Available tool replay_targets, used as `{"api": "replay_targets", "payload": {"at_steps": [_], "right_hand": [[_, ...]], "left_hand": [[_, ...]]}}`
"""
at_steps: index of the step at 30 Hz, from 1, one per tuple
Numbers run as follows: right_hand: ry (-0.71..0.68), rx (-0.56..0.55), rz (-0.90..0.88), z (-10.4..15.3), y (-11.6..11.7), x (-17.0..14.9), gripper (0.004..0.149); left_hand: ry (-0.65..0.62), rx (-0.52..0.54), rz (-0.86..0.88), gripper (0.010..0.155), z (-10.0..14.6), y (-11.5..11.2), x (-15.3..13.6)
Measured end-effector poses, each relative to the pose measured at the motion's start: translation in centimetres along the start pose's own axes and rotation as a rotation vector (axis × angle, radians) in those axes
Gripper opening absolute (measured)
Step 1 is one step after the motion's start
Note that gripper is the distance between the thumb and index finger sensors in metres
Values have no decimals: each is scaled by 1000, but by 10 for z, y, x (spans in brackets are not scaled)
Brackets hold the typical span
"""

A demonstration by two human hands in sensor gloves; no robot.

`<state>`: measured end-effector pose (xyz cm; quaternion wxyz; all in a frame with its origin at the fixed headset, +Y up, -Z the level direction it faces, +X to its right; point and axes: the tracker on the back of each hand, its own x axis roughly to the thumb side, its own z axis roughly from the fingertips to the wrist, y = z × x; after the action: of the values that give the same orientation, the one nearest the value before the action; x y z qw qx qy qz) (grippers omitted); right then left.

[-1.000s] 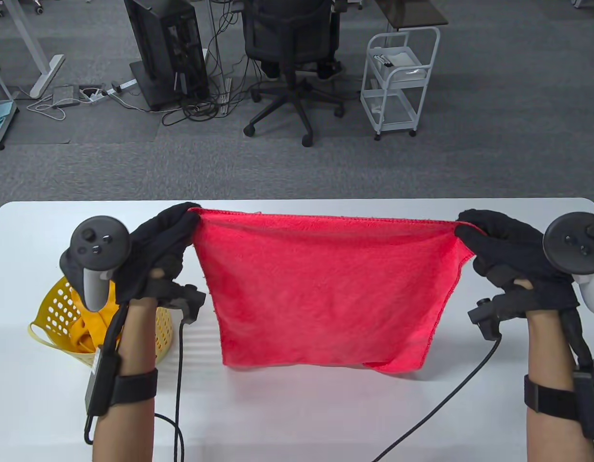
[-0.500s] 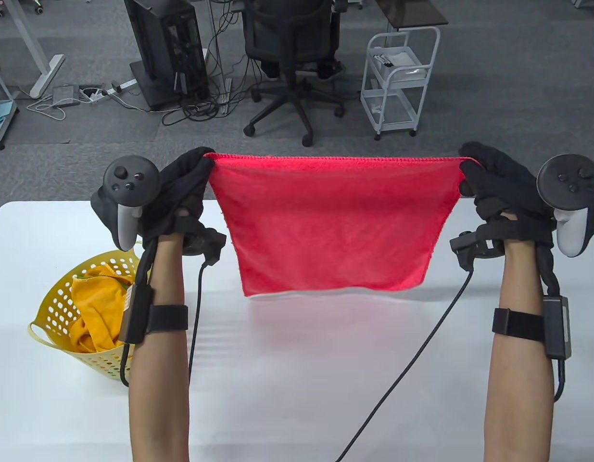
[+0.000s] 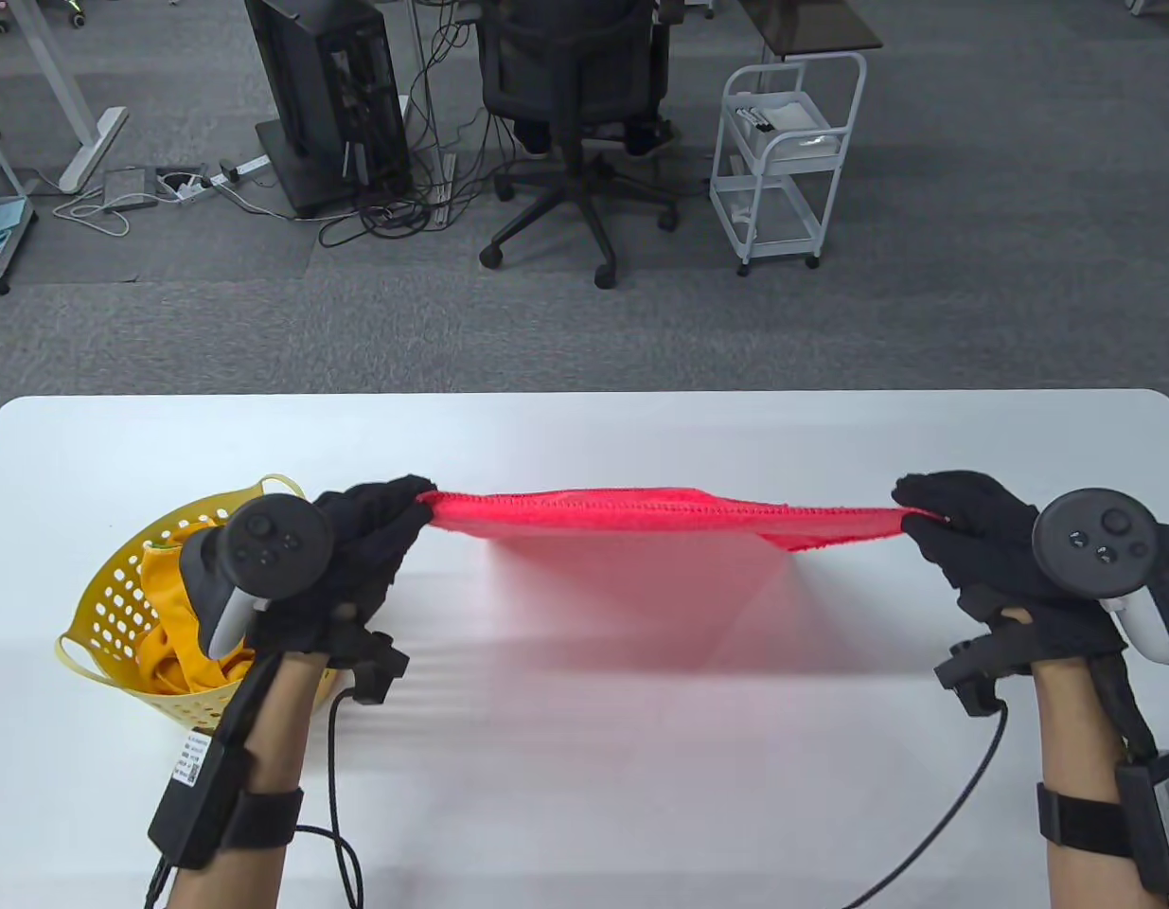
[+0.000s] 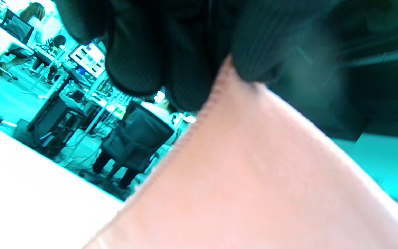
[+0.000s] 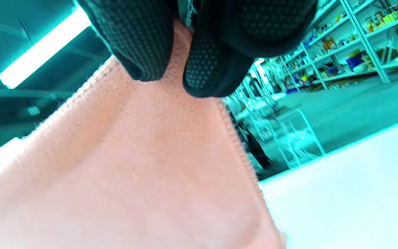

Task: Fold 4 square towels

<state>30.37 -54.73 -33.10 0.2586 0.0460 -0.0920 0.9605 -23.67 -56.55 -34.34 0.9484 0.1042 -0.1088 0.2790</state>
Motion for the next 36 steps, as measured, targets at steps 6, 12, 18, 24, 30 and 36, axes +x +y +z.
{"api": "replay_targets", "payload": {"at_steps": [6,12,18,24,30,36], "right_hand": [[63,167,67,15,54,-29,38],[53,388,132,14,105,-51,40],[95,436,176,-1,131,-62,41],[172,353,64,-41,122,-65,43],[223,291,26,-74,123,-66,42],[326,227,-48,-108,138,-76,41]], "left_hand": [[58,-108,-108,39,20,-48,-11],[86,-215,-231,39,29,-96,-26],[113,-260,-324,39,22,-123,-33],[165,-109,-440,38,-17,-121,-24],[286,-84,-428,38,-59,-130,-34],[391,-96,-415,38,-86,-152,-54]]}}
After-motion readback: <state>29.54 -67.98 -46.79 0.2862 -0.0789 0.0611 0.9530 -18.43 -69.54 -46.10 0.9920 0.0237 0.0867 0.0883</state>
